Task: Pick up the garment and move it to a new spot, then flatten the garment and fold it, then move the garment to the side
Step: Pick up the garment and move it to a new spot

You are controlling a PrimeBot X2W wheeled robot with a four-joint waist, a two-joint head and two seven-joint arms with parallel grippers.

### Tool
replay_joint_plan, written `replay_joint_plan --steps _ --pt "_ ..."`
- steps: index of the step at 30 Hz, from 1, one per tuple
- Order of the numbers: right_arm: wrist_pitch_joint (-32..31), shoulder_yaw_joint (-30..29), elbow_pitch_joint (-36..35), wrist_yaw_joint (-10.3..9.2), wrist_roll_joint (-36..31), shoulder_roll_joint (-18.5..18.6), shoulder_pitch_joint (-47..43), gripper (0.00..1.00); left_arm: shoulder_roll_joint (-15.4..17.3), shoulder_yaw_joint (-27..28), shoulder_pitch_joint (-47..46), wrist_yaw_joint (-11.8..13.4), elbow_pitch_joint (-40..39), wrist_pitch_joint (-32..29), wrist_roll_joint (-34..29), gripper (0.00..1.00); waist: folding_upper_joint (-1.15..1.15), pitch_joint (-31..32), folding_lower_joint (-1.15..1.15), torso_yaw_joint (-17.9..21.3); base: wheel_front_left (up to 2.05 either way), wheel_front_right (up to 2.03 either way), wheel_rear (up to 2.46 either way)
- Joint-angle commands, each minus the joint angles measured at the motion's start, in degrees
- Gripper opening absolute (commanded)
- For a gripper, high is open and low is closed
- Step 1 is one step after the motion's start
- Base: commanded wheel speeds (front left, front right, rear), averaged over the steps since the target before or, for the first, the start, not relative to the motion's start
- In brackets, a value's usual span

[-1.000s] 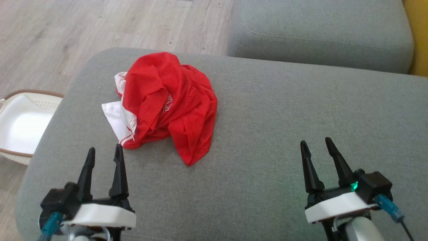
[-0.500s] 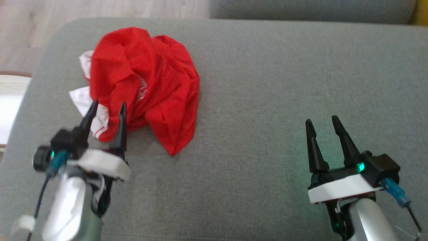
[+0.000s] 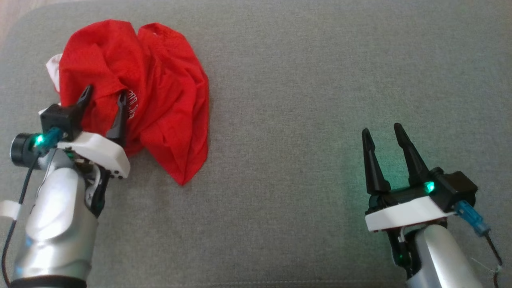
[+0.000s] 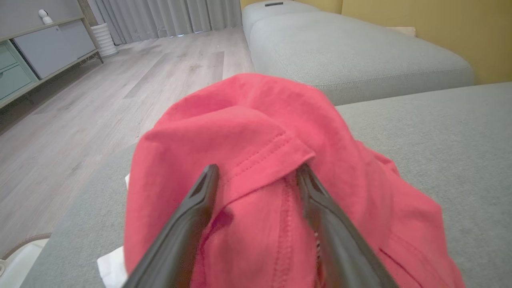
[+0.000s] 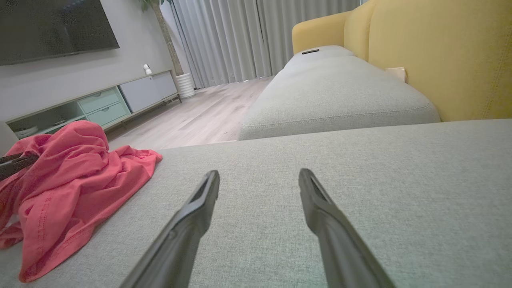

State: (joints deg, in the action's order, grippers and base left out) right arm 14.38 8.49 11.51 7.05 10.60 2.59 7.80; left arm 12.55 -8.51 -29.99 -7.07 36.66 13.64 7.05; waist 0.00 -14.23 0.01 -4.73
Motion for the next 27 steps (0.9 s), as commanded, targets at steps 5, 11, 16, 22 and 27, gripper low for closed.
replay_joint_plan --steps 5,11,16,22,27 --pt "0.6 1.3 -2.0 0.44 0.3 0.3 1.7 1.0 3.2 1.3 -4.5 -0.1 2.0 0.7 0.2 0.0 0.0 -0.3 -0.01 0.3 0.0 0.0 0.0" --pt "0.6 1.1 -1.3 0.44 0.4 0.3 1.6 1.0 2.7 2.5 -3.6 0.6 -0.9 1.3 1.3 0.0 0.0 1.4 -0.01 0.0 0.0 0.0 0.0" --pt "0.6 1.0 -0.8 0.44 0.5 0.3 1.1 1.0 1.7 4.3 -1.2 0.9 -9.2 1.3 2.7 0.0 0.0 3.6 -0.01 -0.4 0.0 0.0 0.0" --pt "0.6 0.8 -0.6 0.44 0.9 0.3 0.1 1.0 -0.6 3.9 2.9 0.2 -25.7 1.3 4.7 0.0 0.0 6.8 -0.01 -0.1 0.0 0.0 0.0" --pt "0.6 0.6 -0.7 0.44 1.2 0.3 -0.2 1.0 -2.2 0.7 2.8 -0.1 -31.6 0.8 6.5 0.0 0.0 7.5 -0.01 1.3 0.0 0.0 0.0"
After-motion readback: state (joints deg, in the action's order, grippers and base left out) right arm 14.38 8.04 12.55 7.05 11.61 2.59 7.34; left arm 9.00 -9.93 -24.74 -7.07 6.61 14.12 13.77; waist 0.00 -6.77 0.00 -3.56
